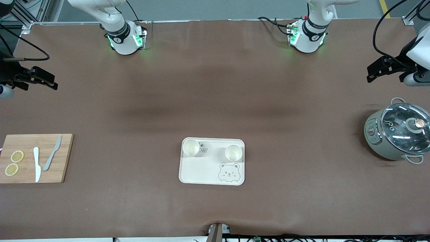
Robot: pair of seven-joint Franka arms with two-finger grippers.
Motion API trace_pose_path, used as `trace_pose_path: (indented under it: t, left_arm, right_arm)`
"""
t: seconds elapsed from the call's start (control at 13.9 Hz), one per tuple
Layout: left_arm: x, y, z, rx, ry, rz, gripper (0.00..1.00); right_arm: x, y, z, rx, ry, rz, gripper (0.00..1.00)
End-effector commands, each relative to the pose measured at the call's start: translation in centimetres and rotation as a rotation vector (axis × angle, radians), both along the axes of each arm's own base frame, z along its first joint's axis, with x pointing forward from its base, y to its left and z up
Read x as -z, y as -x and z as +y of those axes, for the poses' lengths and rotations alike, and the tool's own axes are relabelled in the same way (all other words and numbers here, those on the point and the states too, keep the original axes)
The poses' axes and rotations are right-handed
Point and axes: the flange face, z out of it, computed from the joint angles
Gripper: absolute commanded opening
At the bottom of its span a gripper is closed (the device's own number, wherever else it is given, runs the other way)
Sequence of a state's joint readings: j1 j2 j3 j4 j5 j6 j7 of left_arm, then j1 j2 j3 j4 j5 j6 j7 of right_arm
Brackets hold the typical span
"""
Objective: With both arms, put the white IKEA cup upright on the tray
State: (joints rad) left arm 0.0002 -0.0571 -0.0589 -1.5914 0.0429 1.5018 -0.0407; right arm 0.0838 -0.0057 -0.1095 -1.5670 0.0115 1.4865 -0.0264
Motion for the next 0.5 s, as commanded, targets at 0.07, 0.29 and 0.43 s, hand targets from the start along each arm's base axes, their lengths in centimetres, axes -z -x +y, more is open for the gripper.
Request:
trace_pose_path:
  t: [0.07,0.29,0.43]
  left_arm:
    - [-1.1,0.4,0.8,-0.017,0.012,0.011,1.00]
    - [-1.8,0.8,0.9,-0.019,0.010,0.025,1.00]
    - [-1.6,0.6,0.9,-0.017,0.012,0.030,1.00]
  right_arm:
    - [0.0,0.3,-0.2,-0.010,0.021,0.007,1.00]
    - [0.0,0.3,-0.1,-0.011,0.021,0.007,1.00]
    - [0.2,0.3,0.0,-0.013,0.021,0.010,1.00]
